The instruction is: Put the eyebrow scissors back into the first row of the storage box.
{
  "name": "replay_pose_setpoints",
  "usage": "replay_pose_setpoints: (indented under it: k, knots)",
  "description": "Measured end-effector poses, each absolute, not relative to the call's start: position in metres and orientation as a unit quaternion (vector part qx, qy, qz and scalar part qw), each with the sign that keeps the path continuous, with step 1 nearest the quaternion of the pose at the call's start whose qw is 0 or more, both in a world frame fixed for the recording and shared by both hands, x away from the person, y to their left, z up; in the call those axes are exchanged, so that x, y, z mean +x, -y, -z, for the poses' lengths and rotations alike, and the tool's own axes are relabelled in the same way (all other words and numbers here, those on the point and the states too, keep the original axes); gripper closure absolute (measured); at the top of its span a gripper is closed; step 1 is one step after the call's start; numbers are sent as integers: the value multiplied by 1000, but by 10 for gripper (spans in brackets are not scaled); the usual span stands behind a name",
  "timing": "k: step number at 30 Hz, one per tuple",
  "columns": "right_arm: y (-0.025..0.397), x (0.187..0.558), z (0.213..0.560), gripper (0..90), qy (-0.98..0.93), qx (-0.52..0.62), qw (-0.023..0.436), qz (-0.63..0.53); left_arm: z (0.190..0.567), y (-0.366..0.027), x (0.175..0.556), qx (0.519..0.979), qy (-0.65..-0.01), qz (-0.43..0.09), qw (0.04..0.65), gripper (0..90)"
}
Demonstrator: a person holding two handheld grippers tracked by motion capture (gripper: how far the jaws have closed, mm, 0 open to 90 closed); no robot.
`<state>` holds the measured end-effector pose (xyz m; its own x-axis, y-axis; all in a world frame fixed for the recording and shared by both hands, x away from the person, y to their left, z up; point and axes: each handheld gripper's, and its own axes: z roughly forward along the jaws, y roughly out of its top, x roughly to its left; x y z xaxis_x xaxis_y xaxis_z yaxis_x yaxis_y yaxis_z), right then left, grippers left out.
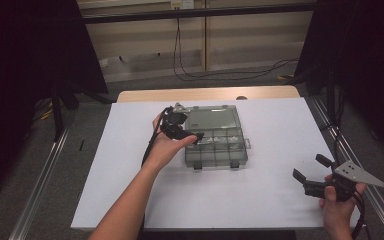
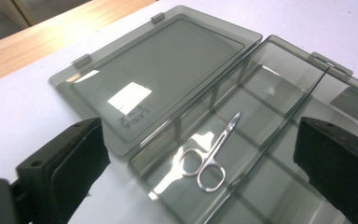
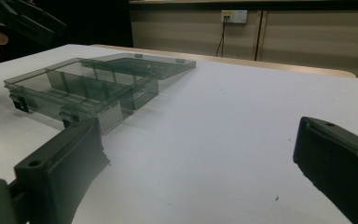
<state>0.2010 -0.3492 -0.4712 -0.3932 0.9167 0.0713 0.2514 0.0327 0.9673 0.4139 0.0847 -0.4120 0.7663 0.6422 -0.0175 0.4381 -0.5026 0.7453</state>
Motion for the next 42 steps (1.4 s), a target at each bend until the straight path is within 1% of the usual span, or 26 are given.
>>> replay_pose_setpoints:
  k: [3,5,7,9,16,23,32,42]
  knots:
    - [349,201,471,10,-647,453,314,-528,413,-93,409,841,-328,-136,408,9]
    - [349,201,471,10,-646,454,314,-527,410,-101,406,848,-322,-141,396,4]
    - [349,201,471,10,-647,454,313,-527,411,-104,402,836,-331,-143,412,0]
    - [349,201,471,10,-646,454,314,-527,411,-111,399,837,-327,-146,414,0]
    - [348,202,471,10,-648,452,317,-525,413,-129,386,824,-343,-156,423,0]
    - [347,201,471,10,-649,454,315,-523,415,-148,371,824,-345,-165,419,0]
    - [347,201,471,10,-651,452,318,-520,432,-174,351,799,-377,-161,440,0]
    - [346,202,471,10,-652,452,320,-517,444,-202,331,780,-394,-166,457,0]
